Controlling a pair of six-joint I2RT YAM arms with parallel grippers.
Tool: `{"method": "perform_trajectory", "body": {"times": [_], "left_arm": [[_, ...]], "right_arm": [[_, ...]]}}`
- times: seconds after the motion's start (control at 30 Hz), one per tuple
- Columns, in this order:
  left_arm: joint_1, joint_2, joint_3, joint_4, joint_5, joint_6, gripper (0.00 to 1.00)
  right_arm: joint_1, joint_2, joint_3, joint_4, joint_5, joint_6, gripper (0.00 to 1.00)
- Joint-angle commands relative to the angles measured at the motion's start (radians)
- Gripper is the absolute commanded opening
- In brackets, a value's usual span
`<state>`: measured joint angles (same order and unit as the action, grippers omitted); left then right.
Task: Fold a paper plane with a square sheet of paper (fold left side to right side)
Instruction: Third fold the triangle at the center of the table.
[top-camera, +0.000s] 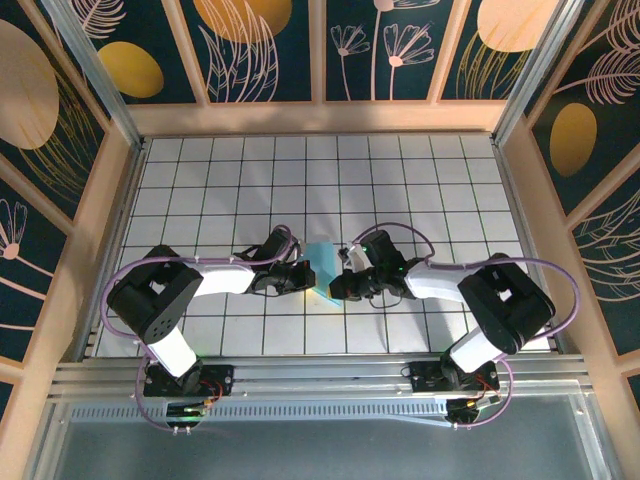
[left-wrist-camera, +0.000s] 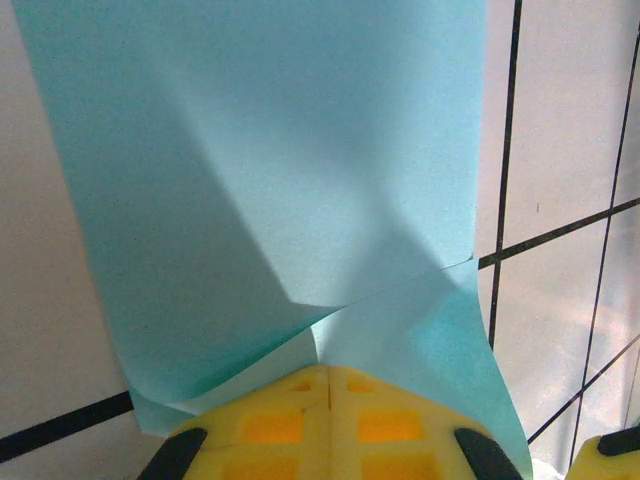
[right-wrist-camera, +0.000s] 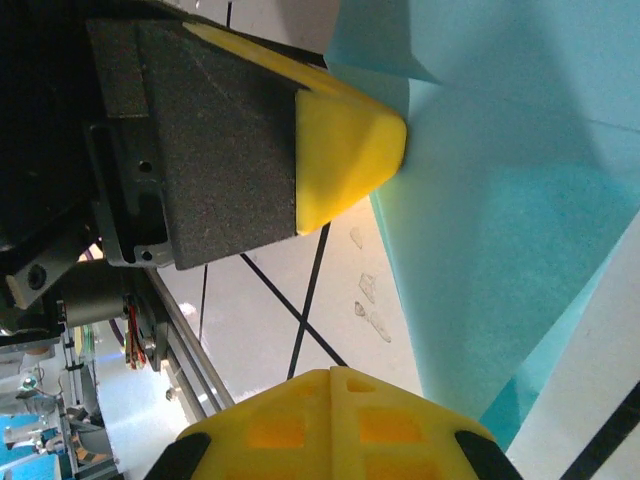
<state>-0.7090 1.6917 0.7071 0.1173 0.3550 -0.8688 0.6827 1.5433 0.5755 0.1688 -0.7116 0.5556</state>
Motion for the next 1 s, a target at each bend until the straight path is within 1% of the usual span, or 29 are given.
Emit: {"method": "perform_trajectory", "body": {"times": [0.0,0.23,0.97], "left_arm": [[-0.004,0.01,0.002,-0.064,-0.03,0.011,0.0],[-0.003,0.01,0.002,-0.062,-0.03,0.011,0.0],[-0.004,0.011,0.002,-0.07,-0.032,0.013,0.0]], "right_arm": [[-0.002,0.028,0.015,-0.01,0.013,-0.022,0.0],[0.007,0.047,-0.003,-0.009,0.028,-0.025,0.0],[0.035,0.066,-0.039,0.026,0.018,0.002,0.0]]}}
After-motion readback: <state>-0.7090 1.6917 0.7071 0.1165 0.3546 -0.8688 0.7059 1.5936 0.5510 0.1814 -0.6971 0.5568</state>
